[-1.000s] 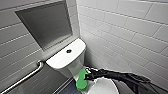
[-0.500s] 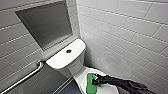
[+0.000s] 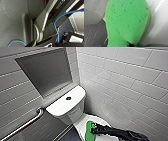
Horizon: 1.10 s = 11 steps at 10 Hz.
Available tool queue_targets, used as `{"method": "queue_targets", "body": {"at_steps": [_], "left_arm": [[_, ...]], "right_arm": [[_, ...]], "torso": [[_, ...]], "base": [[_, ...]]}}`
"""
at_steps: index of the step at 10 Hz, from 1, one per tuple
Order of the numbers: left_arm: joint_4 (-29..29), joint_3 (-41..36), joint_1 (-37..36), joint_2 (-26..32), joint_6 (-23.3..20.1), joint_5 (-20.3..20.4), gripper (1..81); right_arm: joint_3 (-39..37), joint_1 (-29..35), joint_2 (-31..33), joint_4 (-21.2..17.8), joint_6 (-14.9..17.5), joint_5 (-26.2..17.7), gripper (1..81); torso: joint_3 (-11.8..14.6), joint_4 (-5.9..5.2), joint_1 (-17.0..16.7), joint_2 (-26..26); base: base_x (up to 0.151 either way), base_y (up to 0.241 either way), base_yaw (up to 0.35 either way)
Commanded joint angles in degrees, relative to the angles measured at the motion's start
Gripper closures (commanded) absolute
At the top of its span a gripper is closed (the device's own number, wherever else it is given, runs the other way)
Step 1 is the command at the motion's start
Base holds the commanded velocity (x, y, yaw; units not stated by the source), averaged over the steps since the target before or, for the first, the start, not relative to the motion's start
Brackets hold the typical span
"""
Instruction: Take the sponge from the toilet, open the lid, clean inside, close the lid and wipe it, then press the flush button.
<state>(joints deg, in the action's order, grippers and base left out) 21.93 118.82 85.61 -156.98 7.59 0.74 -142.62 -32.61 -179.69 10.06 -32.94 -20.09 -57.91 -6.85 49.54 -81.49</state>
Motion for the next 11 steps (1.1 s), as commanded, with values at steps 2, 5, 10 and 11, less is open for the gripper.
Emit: {"method": "queue_targets", "body": {"at_steps": [2, 5, 10, 11], "left_arm": [[0.39, -0.69, 0.92, 0.52, -0.12, -3.91, 1.0], [0.48, -0.69, 0.82, 0.18, -0.21, -3.91, 1.0], [0.57, -0.78, 0.83, -0.18, -0.21, -3.91, 1.0], [0.57, -0.78, 0.83, -0.18, -0.21, -3.91, 1.0]], "right_arm": [[21.69, -2.33, 10.47, 2.25, -0.81, -5.13, 81.1], [31.10, -4.62, 22.05, 2.25, -3.71, -4.18, 81.1], [41.55, -5.41, 36.04, 2.25, -5.47, -3.20, 81.1], [44.34, -5.50, 39.18, 2.25, -5.56, -3.20, 81.1]], "torso": [[0.00, 0.02, 0.00, 0.00], [0.00, 0.02, 0.00, 0.00], [0.00, 0.02, 0.00, 0.00], [0.00, 0.02, 0.00, 0.00]], "base": [[0.000, 0.000, 0.000], [0.000, 0.000, 0.000], [0.000, 0.000, 0.000], [0.000, 0.000, 0.000]]}}
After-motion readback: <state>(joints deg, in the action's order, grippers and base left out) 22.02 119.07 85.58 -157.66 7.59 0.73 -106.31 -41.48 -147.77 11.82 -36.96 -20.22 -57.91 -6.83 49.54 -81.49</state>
